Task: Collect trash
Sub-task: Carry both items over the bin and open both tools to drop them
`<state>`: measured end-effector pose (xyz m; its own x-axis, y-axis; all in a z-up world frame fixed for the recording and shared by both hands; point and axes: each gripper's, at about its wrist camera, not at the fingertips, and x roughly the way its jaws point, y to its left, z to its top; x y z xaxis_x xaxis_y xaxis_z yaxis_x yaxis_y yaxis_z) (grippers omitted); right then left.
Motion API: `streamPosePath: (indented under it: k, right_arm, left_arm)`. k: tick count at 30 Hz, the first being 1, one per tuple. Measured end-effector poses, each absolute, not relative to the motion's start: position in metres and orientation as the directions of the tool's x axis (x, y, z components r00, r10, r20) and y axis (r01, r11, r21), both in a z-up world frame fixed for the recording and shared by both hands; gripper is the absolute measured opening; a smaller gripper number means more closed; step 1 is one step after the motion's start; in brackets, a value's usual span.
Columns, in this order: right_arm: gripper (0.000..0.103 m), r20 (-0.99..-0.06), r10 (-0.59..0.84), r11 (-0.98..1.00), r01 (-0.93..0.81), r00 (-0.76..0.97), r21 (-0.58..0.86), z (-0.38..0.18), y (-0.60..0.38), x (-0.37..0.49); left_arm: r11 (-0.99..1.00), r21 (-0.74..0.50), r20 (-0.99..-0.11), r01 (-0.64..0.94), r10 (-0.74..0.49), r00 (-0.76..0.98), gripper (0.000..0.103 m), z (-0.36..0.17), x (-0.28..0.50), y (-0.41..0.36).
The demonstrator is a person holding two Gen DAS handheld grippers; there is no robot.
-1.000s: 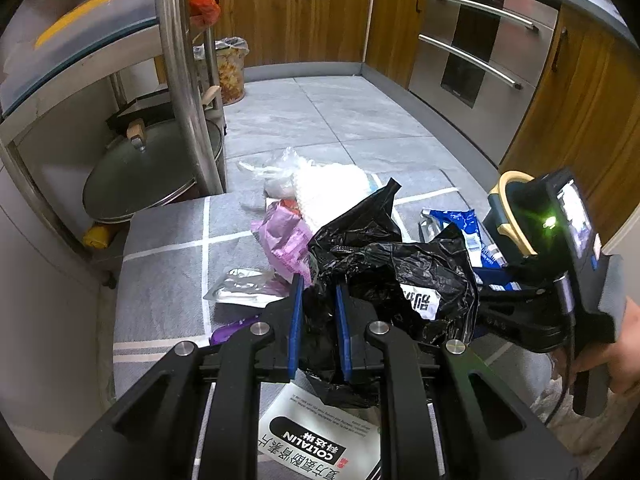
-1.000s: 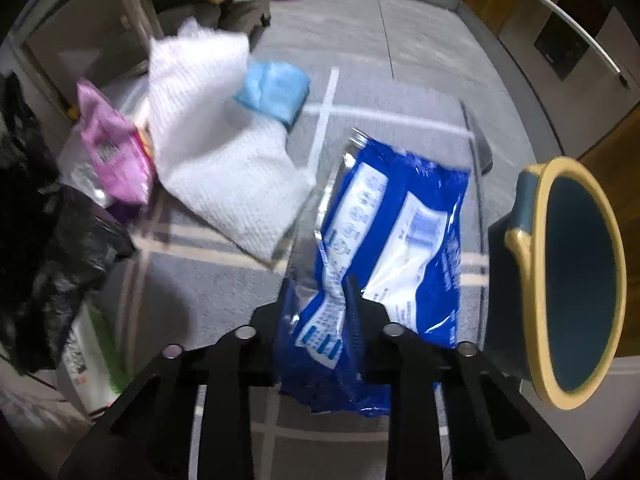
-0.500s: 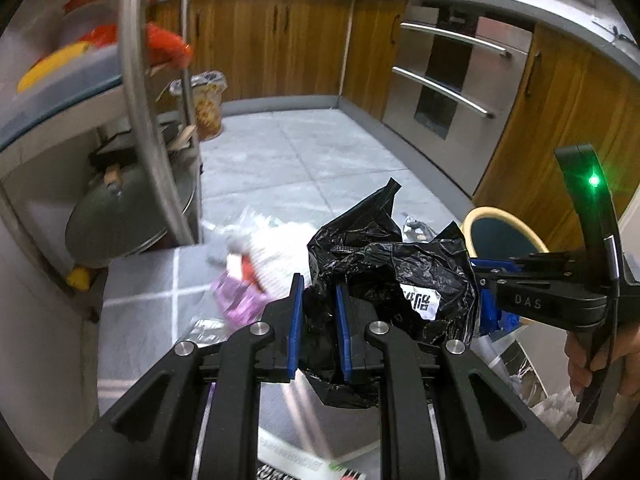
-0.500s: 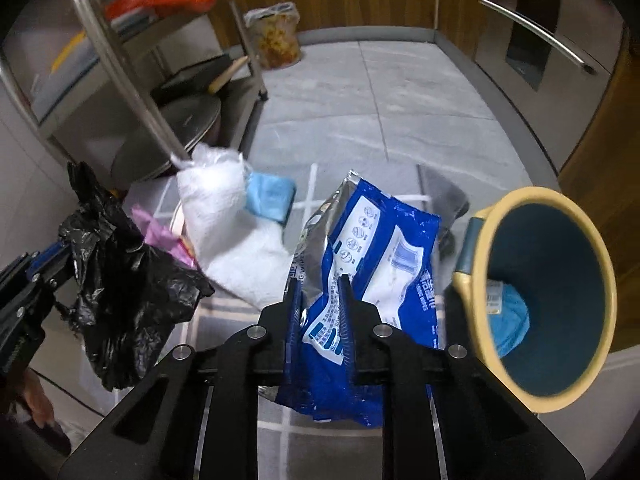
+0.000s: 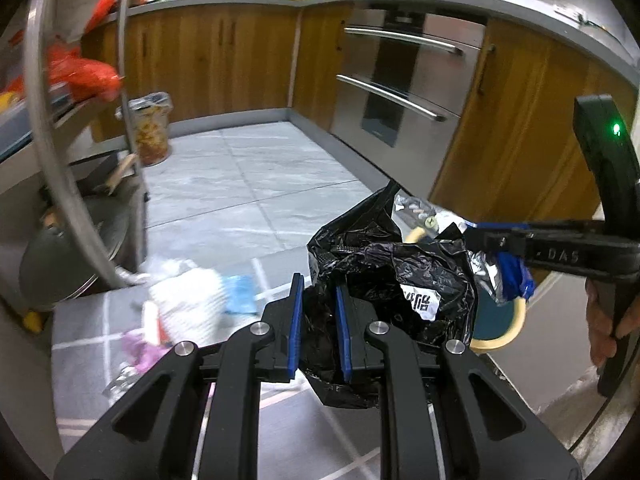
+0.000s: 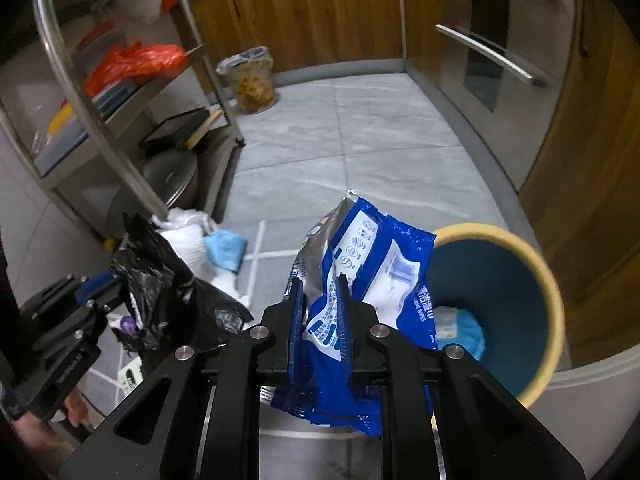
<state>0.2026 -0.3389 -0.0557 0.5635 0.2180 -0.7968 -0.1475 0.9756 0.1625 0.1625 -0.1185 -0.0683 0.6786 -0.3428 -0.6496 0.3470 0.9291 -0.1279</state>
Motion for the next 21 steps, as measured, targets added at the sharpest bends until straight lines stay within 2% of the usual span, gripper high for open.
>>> streamPosePath:
  k: [5,14,21]
  right_arm:
    - [0.016,-0.796,0.171,0.985,-0.103,0.580,0.136,-0.051,-0.382,0.196]
    - [0.016,-0.793,0.157,0.972,0.051,0.589,0.231,-0.066,-0.437,0.204]
    - [0.016,-0.858,0.167,0.941,0.180,0.487,0.286,-0.101,-0.472,0.219]
  left_arm:
    - [0.897,-0.127,-0.635,0.423,-0.401,0.660,0.015,-0.066,0.166,-0.156]
    - [0.841,-0.108,-0.642,0.531,-0.466,0.608,0.015,-0.080,0.185,-0.224]
    - [0.814,-0.170,-0.680,0.555,-0.505,0.532,0.015,-0.118,0.205,-0.269]
